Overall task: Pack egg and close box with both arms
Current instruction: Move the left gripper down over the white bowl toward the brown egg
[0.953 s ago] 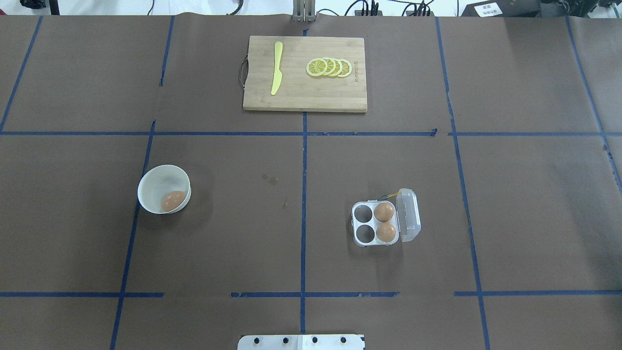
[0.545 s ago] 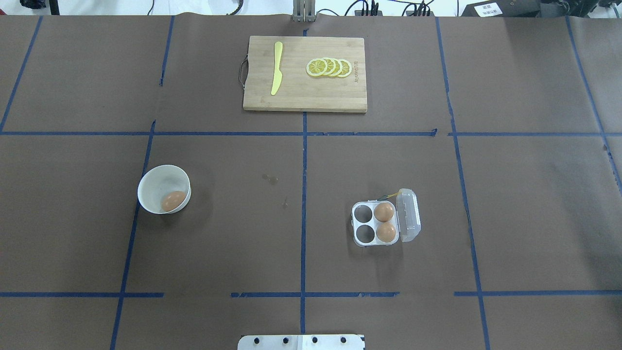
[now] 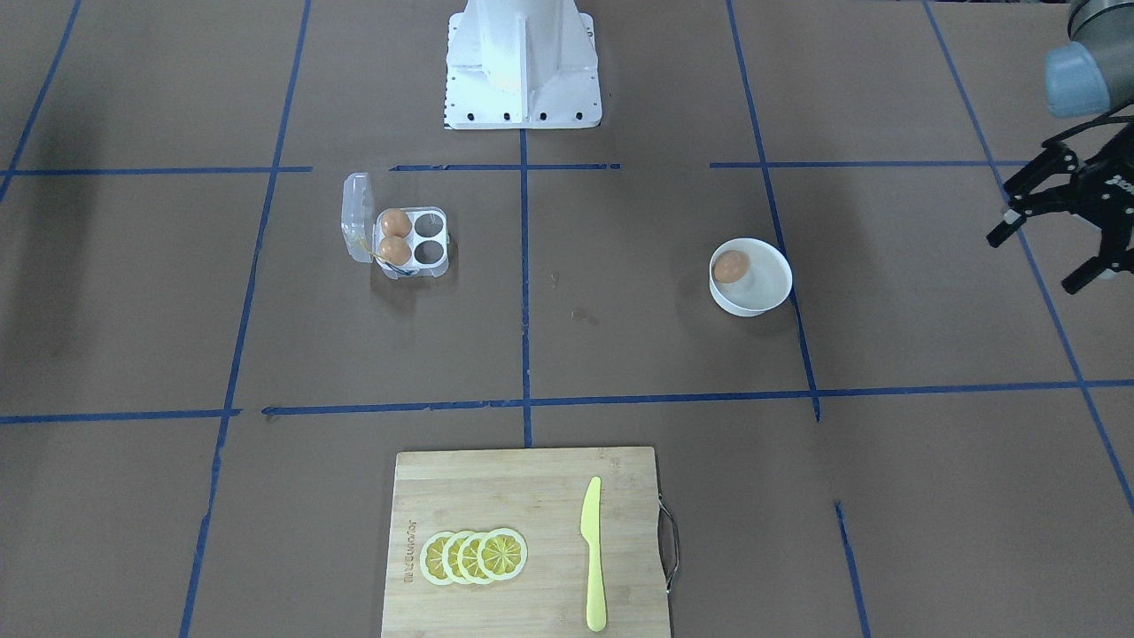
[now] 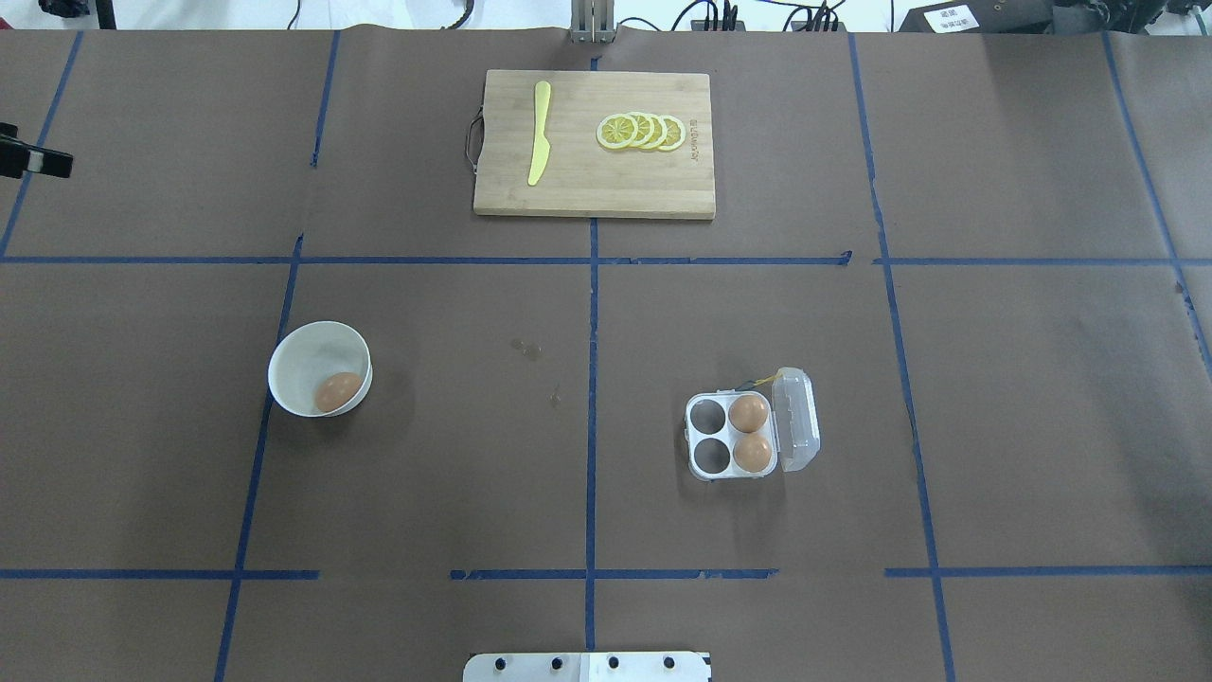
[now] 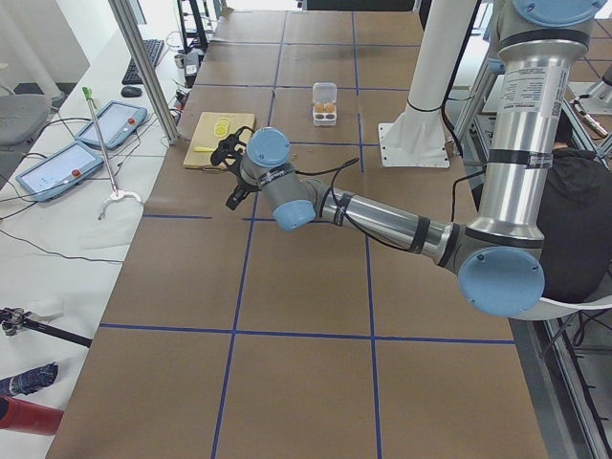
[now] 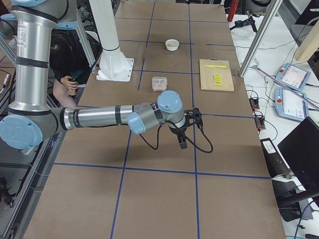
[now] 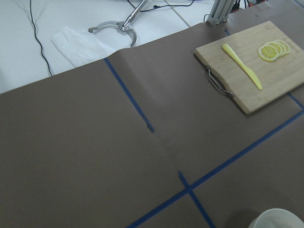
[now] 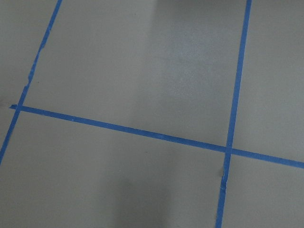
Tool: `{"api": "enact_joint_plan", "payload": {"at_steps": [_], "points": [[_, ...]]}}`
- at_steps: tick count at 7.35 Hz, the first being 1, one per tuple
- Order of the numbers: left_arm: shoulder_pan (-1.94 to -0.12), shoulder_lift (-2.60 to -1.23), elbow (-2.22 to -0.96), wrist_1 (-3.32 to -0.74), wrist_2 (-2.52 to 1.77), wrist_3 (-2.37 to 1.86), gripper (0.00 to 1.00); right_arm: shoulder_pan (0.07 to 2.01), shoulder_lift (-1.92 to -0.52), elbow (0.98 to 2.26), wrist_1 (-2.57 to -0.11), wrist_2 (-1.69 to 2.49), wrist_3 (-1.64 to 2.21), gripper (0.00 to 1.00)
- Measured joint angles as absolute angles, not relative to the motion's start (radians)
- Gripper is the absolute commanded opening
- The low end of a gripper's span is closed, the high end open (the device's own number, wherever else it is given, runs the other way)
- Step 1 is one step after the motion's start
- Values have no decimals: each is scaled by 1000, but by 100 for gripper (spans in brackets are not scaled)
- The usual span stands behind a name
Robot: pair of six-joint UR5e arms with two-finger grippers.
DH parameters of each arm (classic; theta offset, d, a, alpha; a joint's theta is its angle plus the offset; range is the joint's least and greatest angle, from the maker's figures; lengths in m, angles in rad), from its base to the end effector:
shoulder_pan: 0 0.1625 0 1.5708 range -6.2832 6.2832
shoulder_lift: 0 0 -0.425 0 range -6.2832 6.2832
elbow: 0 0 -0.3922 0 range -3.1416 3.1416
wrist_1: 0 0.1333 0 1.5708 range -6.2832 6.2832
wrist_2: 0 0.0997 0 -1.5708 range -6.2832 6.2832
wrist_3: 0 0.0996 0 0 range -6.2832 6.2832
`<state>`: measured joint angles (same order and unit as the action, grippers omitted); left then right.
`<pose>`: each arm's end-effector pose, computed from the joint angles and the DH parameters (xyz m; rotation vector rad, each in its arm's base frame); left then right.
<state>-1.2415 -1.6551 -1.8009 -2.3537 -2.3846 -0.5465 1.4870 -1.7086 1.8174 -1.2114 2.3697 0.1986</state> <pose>0.1089 -0.5071 0.4072 0.6230 1.0911 0.2578 0.0239 -0.4554 0.5579 0.3277 -0.8374 -0.0800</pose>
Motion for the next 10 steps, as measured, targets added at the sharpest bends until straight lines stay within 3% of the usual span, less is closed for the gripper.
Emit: {"api": "enact_joint_plan", "payload": {"at_steps": [6,8,10], "points": [[-803,-1648,-1849,-2350,-2062,-627,100,1486,-1715,1816,-1212,2368,193,100],[-713,-1651,-1828,-2316,-1952,-626,87,1486,-1716,1816,-1212,2368,190,100],[-685,-1653,-1820,-2305,-1927,-626,83,1486,-1716,1816,-1212,2368,189,100]]}}
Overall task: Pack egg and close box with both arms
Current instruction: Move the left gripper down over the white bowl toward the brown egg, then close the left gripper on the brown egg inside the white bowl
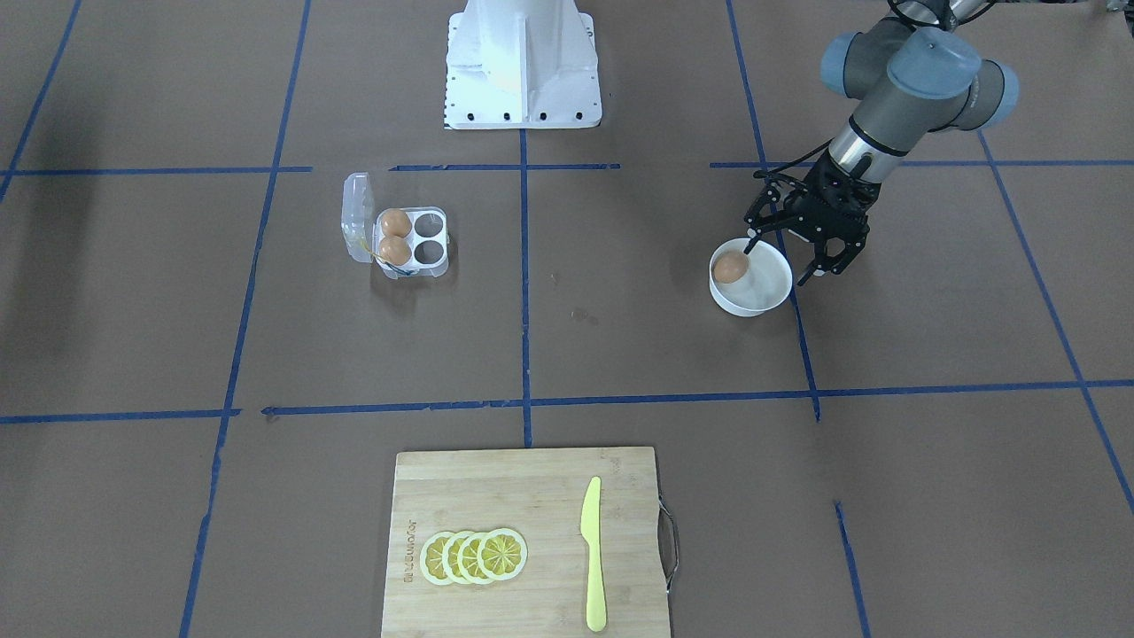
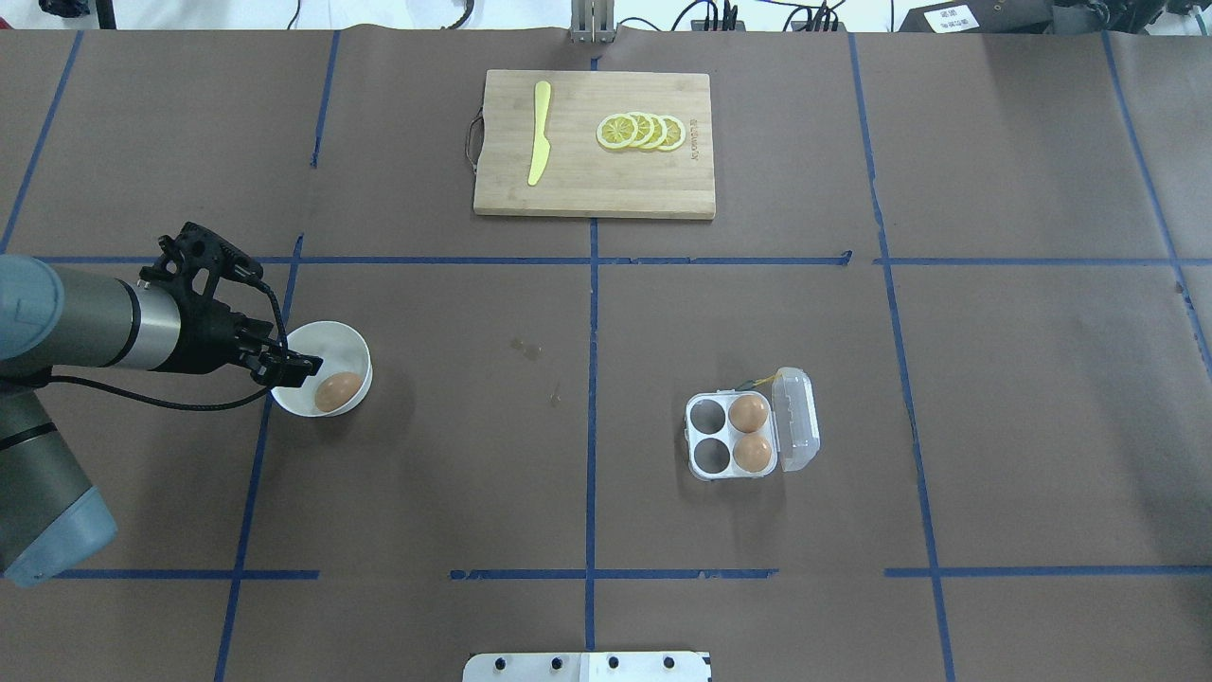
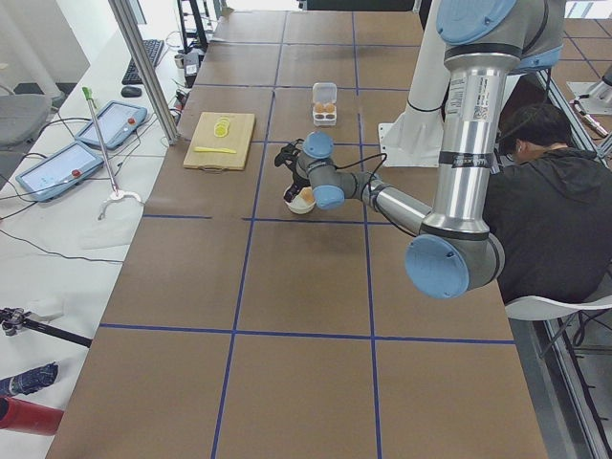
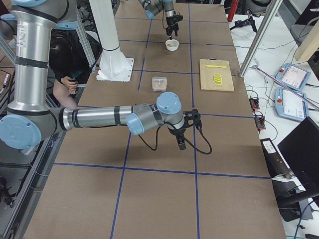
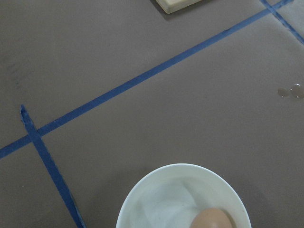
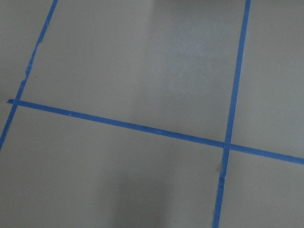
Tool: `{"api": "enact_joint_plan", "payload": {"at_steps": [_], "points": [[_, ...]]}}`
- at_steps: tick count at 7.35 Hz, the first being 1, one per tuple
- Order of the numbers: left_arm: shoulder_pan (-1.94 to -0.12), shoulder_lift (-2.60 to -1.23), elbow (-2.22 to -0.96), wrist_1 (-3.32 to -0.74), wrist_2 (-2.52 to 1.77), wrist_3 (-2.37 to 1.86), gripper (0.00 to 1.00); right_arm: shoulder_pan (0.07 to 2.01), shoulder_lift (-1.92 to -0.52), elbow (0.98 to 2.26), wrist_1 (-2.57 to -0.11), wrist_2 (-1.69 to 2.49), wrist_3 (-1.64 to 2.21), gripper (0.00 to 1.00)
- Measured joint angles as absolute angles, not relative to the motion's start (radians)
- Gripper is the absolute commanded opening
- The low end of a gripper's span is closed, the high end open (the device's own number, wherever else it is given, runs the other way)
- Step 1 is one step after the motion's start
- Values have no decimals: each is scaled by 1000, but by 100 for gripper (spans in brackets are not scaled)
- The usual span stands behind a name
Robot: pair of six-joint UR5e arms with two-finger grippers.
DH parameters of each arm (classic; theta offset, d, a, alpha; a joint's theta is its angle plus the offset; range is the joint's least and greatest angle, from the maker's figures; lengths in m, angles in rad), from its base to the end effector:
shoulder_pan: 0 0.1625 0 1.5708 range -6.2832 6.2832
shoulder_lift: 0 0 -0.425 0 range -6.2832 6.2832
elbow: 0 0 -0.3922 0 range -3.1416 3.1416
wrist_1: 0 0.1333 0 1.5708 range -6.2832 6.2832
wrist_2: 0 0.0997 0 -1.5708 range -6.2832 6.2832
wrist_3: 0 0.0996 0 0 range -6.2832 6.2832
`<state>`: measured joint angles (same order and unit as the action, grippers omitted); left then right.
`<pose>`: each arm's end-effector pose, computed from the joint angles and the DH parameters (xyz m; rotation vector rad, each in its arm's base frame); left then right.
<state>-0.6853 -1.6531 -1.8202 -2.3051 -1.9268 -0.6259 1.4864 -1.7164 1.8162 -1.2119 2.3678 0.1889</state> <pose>0.3523 -0.4154 0.4162 0.5505 0.9635 0.4222 0.0240 -0.4524 0.5622 0.3229 -0.8335 -0.0853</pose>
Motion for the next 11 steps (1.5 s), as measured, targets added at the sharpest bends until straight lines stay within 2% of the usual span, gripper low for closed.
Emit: {"api": "enact_joint_plan", "payload": {"at_steps": [4,11], "points": [[-668,-1698,-1765,-2303,-1924,-626,79,1486,-1718,1815,-1212,2368,188,100],[-634,-1699,-1753,-2303,-1924,-626,79,1486,-1718,1815,-1212,2367,188,100]]}}
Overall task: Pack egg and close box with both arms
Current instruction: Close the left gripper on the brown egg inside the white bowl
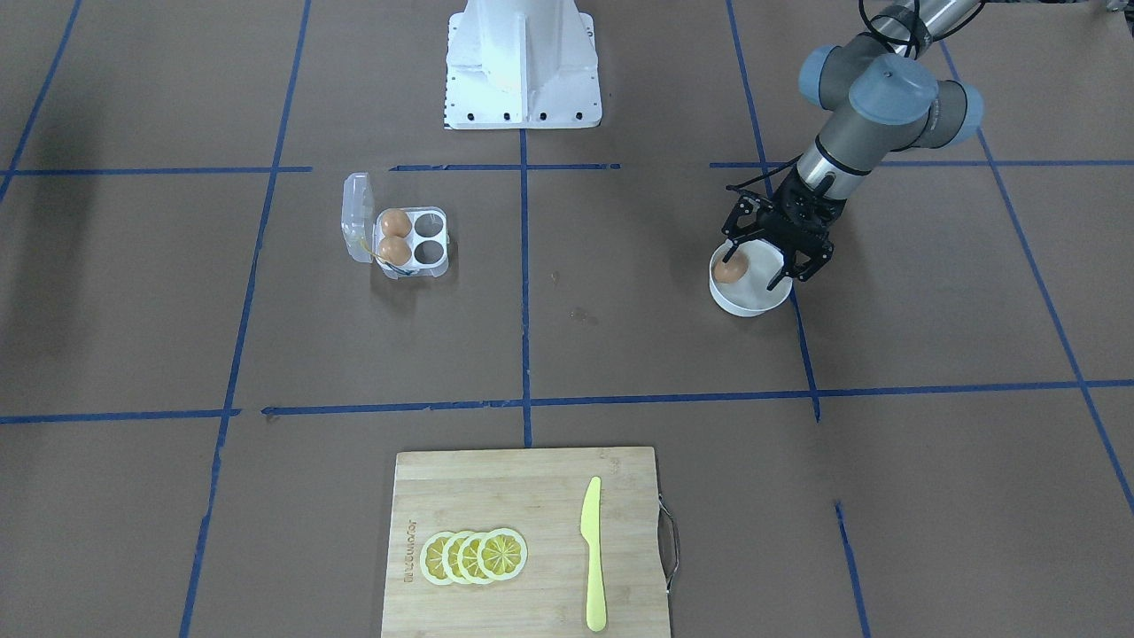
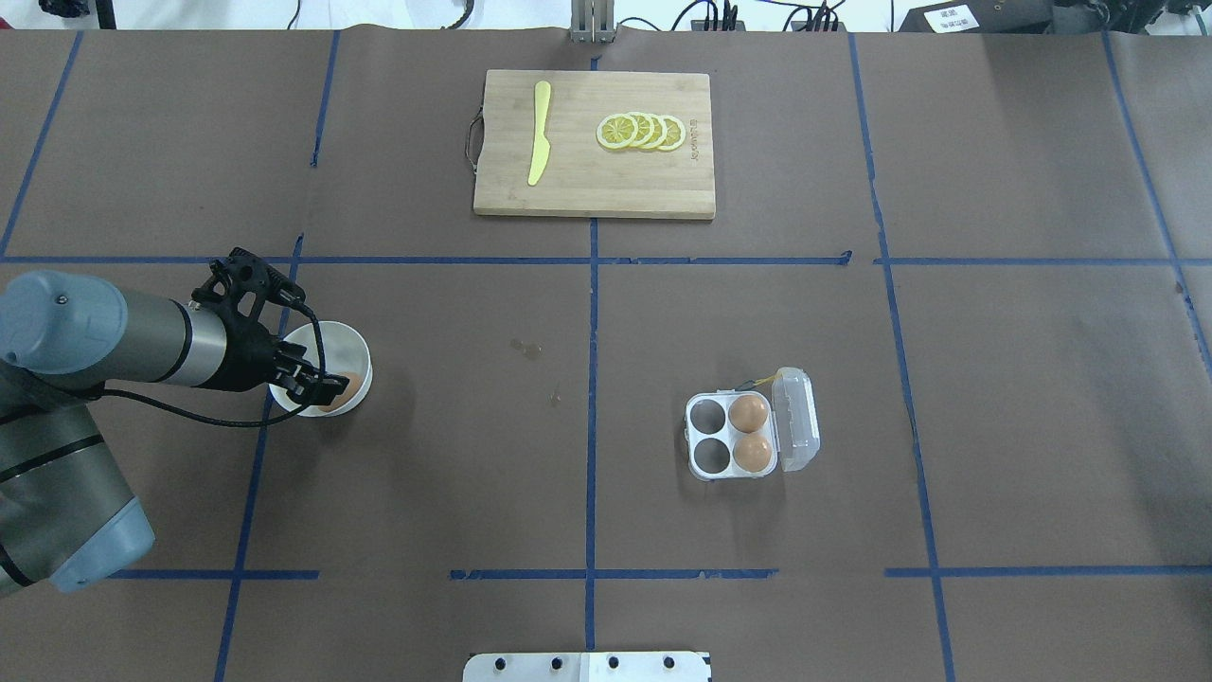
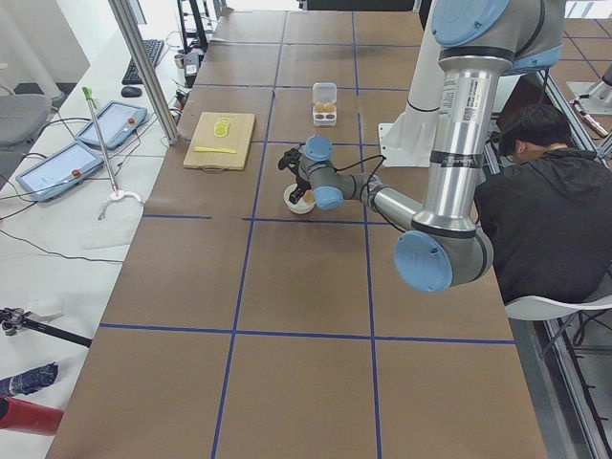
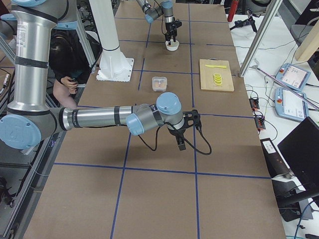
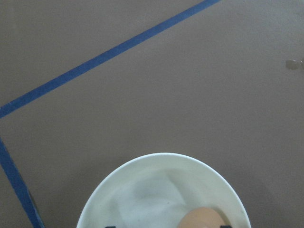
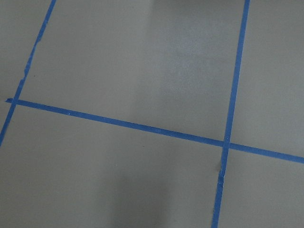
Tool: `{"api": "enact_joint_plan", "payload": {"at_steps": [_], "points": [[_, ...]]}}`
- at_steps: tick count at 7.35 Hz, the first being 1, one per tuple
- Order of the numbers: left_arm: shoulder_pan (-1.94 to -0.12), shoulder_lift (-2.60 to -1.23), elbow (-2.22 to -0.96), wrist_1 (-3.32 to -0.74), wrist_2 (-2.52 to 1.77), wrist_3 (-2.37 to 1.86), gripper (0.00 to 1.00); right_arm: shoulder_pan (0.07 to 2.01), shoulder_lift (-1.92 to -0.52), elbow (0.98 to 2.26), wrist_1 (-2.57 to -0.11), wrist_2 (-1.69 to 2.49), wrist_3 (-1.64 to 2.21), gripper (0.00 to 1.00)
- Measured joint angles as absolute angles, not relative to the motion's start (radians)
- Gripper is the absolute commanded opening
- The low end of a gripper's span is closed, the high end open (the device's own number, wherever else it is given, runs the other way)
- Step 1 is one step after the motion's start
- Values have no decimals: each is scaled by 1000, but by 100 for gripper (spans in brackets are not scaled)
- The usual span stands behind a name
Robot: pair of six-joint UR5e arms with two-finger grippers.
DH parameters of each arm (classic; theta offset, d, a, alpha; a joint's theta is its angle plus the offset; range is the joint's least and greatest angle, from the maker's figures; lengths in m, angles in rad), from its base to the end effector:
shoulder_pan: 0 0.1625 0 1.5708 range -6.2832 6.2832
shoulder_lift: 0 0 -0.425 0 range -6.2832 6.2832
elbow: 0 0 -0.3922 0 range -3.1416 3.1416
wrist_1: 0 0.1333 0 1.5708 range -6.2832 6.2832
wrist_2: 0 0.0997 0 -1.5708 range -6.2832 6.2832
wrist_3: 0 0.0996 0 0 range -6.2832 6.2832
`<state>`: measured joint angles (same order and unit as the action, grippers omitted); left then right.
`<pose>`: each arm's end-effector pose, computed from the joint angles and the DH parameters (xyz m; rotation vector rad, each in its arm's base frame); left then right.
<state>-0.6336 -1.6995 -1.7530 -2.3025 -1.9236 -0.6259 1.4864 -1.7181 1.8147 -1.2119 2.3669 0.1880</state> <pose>0.3919 -0.4106 0.4250 0.5110 0.9619 0.4640 0.0241 -0.4518 0.5638 0.3205 -0.8323 -0.0846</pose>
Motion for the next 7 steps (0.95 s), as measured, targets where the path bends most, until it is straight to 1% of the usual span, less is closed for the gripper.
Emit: {"api": "enact_joint_plan", "payload": {"at_steps": [2,5,7], "points": [[-624,-1699,-1744,-2303,-1924,-626,78,1486,-1719,1815,-1212,2367,188,100],[-619,-1700,-1737,-2302,-1924,-626,71,1486,-1718,1815,-1212,2367,189,100],[-618,-1700,-1737,-2295,-1925,-626,68,1486,-1718,1815,-1212,2367,189,100]]}}
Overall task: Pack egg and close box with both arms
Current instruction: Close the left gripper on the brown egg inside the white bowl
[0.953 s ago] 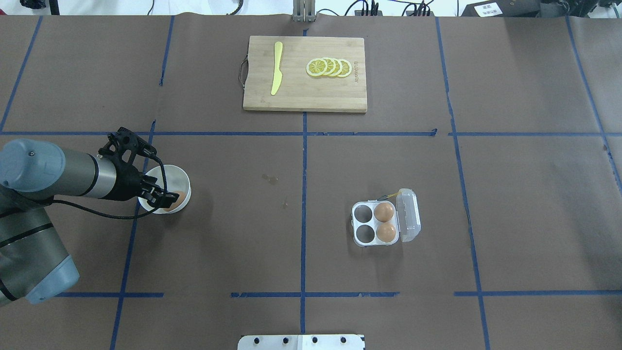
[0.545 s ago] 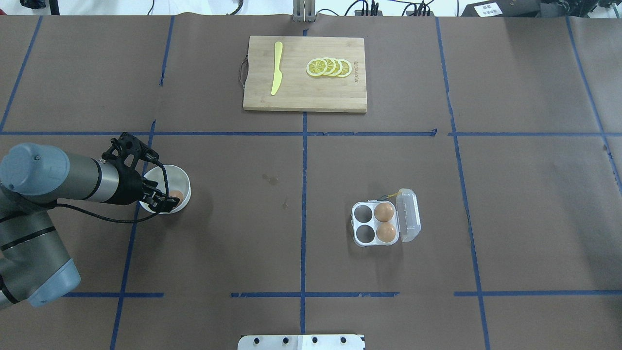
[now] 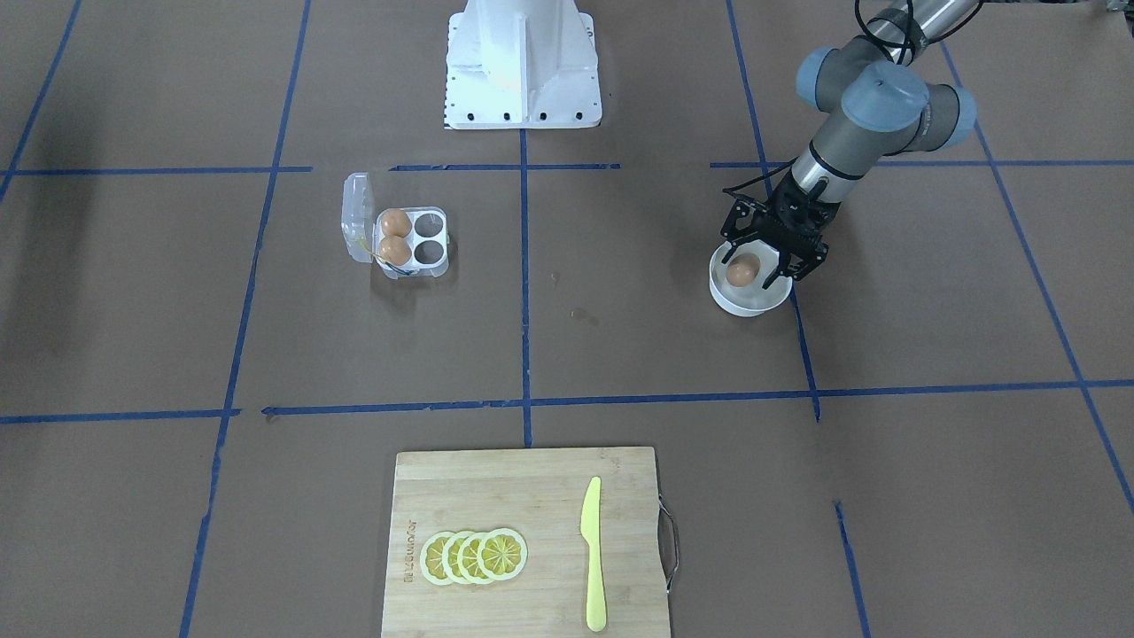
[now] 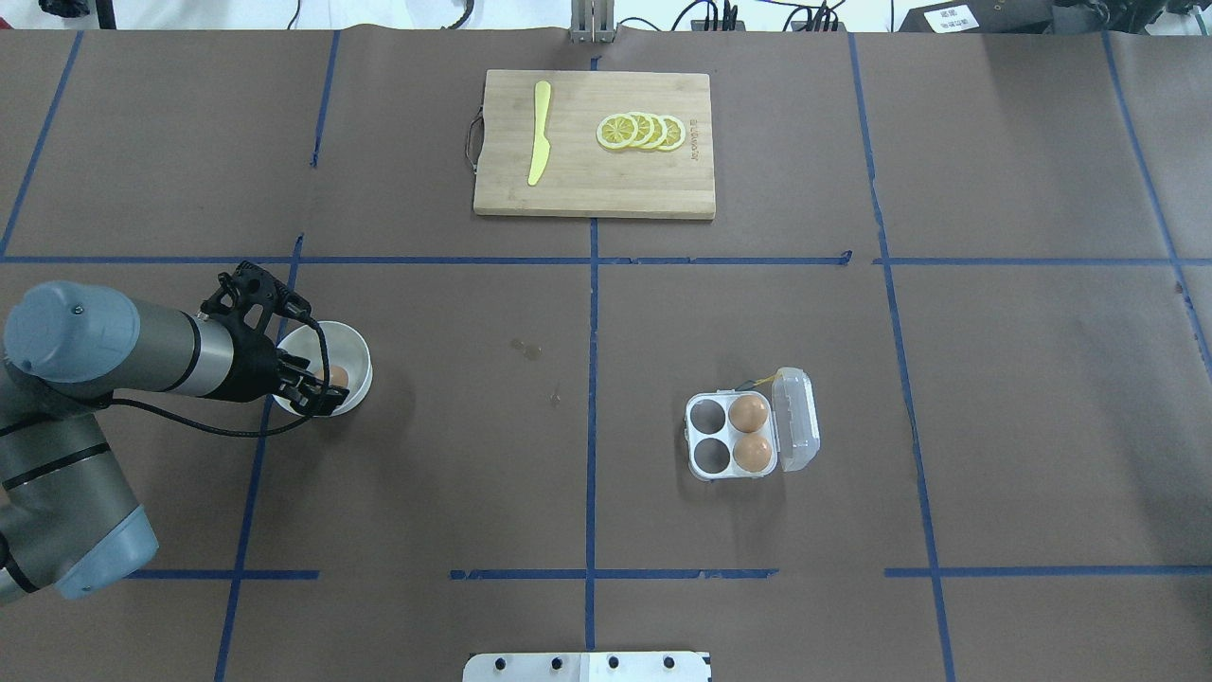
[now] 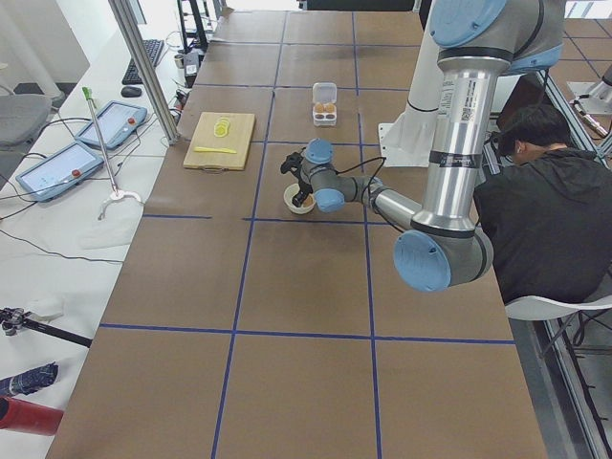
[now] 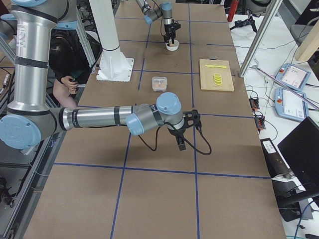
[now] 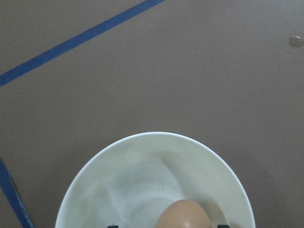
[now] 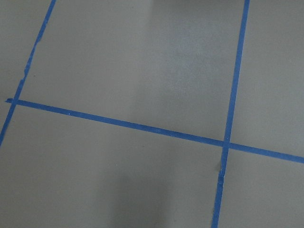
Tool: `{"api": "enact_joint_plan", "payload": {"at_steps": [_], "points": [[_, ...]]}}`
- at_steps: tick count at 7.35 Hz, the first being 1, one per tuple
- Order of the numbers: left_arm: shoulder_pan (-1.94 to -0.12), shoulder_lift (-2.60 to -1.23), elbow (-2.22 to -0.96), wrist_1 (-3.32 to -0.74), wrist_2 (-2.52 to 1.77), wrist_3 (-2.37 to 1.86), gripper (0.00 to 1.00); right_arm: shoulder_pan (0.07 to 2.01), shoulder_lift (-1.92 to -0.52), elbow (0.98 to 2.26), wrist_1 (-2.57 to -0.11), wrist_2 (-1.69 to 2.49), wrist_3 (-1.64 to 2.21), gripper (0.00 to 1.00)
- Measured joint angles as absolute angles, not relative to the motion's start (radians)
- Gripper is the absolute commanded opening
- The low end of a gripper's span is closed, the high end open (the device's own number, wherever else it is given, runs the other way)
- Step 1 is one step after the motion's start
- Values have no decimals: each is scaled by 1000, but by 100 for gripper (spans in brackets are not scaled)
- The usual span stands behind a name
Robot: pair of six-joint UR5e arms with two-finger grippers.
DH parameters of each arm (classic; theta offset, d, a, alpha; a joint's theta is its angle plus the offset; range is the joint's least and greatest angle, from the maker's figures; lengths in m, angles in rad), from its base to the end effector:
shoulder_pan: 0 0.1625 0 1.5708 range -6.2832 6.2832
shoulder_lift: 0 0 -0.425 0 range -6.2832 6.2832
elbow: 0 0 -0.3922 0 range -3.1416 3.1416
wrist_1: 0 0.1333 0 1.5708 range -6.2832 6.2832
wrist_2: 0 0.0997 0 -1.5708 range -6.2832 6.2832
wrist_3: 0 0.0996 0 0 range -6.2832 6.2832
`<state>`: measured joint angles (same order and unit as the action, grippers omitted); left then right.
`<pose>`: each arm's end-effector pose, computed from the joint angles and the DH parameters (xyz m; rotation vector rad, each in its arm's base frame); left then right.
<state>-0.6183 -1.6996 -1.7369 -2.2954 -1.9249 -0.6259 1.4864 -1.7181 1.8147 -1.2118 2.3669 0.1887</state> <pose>0.4004 -0.4060 0.4340 0.4857 0.9518 0.4756 0.0241 -0.4518 0.5638 0.3203 -0.8324 -0.0840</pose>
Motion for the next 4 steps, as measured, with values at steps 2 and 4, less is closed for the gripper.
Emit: {"api": "enact_joint_plan", "payload": {"at_steps": [2,4], "points": [[-618,-1700,-1737,-2285,-1925,-626,68,1486,-1718,1814,-1212,2367,189,100],[-618,-1700,-1732,-2282,-1925,-626,67,1486,-1719,1813,-1212,2367,189,100]]}}
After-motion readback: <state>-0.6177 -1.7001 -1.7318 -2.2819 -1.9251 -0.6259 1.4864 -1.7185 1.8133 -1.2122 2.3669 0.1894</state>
